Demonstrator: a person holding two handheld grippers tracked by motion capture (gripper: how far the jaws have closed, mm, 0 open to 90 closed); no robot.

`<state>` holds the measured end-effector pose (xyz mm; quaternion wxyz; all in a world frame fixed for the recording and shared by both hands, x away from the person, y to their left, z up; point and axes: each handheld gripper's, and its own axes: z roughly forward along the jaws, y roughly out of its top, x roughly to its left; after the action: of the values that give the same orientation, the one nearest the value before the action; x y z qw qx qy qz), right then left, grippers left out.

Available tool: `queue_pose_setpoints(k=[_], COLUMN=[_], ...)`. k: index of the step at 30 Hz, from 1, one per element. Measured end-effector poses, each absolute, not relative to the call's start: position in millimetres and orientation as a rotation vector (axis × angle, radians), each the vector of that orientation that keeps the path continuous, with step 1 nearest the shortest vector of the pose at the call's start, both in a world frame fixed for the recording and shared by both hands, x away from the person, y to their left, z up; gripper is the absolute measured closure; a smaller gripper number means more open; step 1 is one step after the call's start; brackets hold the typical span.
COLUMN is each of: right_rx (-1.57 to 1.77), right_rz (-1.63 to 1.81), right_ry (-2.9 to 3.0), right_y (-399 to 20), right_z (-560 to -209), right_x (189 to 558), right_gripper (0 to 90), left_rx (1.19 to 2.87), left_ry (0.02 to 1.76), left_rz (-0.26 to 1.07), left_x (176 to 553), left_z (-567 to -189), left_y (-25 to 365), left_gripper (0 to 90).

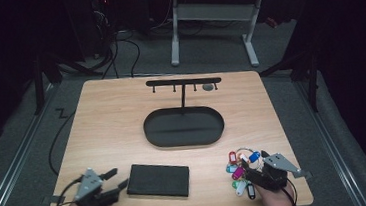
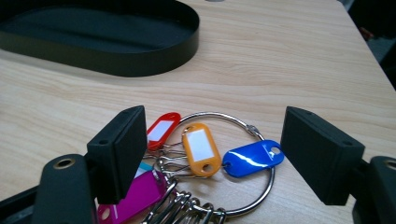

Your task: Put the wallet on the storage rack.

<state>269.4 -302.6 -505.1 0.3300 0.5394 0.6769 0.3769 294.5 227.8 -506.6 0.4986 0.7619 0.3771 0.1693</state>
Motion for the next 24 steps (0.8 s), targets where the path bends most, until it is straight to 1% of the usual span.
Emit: queue_pose_setpoints(k=[2, 3, 5, 7, 11, 12, 13, 15, 16, 17, 18, 19, 21, 23, 24], right_rx=[1.425, 1.419, 1.387, 1.358, 1.322, 1.311, 1.315, 1.319, 1.319, 1.334, 1.338, 1.337, 1.316, 1.296, 1.295], right_rz=[0.989, 0.987, 0.977, 0.977, 0.991, 1.017, 1.021, 1.025, 1.025, 1.038, 1.045, 1.053, 1.086, 1.095, 1.097], right_ry=[1.75, 1.752, 1.776, 1.802, 1.822, 1.827, 1.826, 1.828, 1.828, 1.821, 1.821, 1.822, 1.833, 1.85, 1.858], right_y=[-302.0, -301.1, -297.7, -294.5, -290.8, -289.4, -289.1, -289.6, -289.6, -289.3, -288.5, -287.8, -284.7, -280.6, -278.7], right_z=[-505.3, -505.5, -505.9, -505.0, -502.7, -500.8, -500.4, -499.7, -499.7, -499.5, -498.6, -497.8, -494.6, -493.6, -493.3], right_x=[268.9, 268.2, 264.9, 261.1, 256.0, 253.1, 253.1, 254.5, 254.5, 256.5, 258.4, 258.7, 258.7, 259.7, 260.1], right_gripper=[22.9, 24.0, 26.9, 28.5, 31.5, 34.4, 34.9, 35.6, 35.6, 35.8, 39.6, 43.4, 49.3, 52.7, 53.5], left_rx=[1.836, 1.819, 1.784, 1.78, 1.855, 1.882, 1.891, 1.925, 1.925, 1.936, 1.961, 1.977, 2.002, 2.047, 2.067], left_ry=[0.983, 1.026, 1.053, 1.056, 1.029, 1.016, 1.014, 1.017, 1.017, 1.022, 1.035, 1.051, 1.067, 1.051, 1.034], left_rz=[0.422, 0.448, 0.44, 0.424, 0.445, 0.452, 0.454, 0.479, 0.479, 0.486, 0.493, 0.501, 0.512, 0.511, 0.515], left_x=[300.8, 304.2, 307.4, 308.7, 308.1, 305.8, 304.7, 301.6, 301.6, 300.9, 300.0, 300.0, 300.4, 297.8, 296.4], left_z=[-509.7, -510.2, -510.3, -511.3, -513.6, -514.4, -515.0, -516.2, -516.2, -516.7, -518.2, -519.3, -520.9, -525.0, -526.3], left_y=[235.3, 237.3, 238.2, 234.6, 222.9, 217.9, 216.1, 214.5, 214.5, 214.5, 216.2, 217.4, 218.5, 216.6, 214.2], left_gripper=[44.4, 42.6, 39.9, 40.2, 39.8, 42.7, 43.0, 47.0, 52.3, 52.3, 60.9, 67.0, 75.1, 80.5, 81.6])
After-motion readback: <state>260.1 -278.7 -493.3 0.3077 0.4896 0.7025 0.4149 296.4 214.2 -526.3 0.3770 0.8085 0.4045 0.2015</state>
